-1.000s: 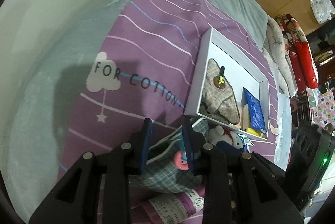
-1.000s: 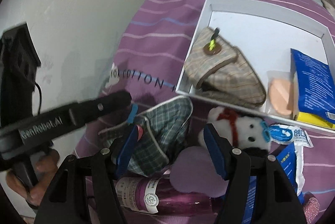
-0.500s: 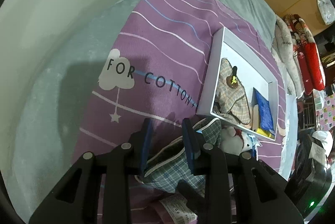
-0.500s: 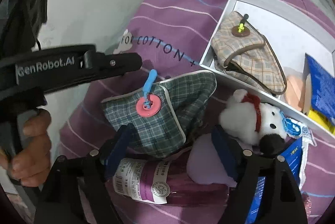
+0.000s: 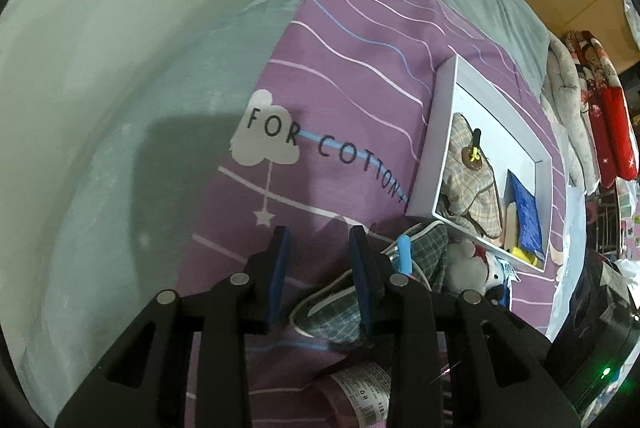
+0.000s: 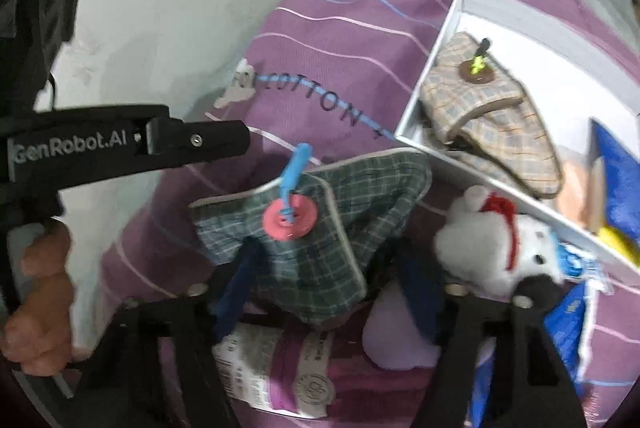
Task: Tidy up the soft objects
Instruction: 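Grasp the green plaid pouch with the right gripper and lift it, then carry the green plaid pouch toward the tray with the right gripper while the left grasps the white plush bear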
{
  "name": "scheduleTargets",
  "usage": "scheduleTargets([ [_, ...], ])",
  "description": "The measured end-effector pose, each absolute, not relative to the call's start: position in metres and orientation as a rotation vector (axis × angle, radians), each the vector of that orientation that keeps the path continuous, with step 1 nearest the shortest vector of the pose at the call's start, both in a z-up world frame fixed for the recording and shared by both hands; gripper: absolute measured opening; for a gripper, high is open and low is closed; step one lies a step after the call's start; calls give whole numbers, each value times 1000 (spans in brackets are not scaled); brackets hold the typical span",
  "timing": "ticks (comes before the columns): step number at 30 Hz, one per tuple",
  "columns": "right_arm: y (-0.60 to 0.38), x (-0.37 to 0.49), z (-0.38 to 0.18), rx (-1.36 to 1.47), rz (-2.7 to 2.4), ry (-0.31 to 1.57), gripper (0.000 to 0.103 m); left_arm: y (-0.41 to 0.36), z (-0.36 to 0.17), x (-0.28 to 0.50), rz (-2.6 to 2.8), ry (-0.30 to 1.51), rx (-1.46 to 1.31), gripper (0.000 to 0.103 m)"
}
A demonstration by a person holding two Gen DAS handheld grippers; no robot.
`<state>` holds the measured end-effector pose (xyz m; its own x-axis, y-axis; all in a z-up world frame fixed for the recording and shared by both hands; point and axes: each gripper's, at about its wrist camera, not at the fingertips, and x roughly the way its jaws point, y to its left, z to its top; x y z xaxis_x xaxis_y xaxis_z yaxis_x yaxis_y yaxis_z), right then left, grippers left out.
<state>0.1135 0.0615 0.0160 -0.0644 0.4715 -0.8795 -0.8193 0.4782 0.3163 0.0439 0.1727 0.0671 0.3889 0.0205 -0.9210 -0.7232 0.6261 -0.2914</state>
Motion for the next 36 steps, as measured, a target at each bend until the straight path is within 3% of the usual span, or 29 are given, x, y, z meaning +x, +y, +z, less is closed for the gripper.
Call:
scheduleTargets([
  [4, 58, 122, 16, -278, 1132, 1251, 36, 173, 69, 42, 539, 1069, -779, 33],
  [9, 42, 144, 21, -85, 1210, 1284, 26, 170, 76, 42, 526, 1057, -771, 34],
  [16, 19, 159, 42, 138, 1304, 1262, 26, 168, 91, 34, 491, 982, -794, 41],
  [36, -78, 195, 86, 209, 1014, 1081, 26, 131, 104, 66, 173, 964, -798, 50],
])
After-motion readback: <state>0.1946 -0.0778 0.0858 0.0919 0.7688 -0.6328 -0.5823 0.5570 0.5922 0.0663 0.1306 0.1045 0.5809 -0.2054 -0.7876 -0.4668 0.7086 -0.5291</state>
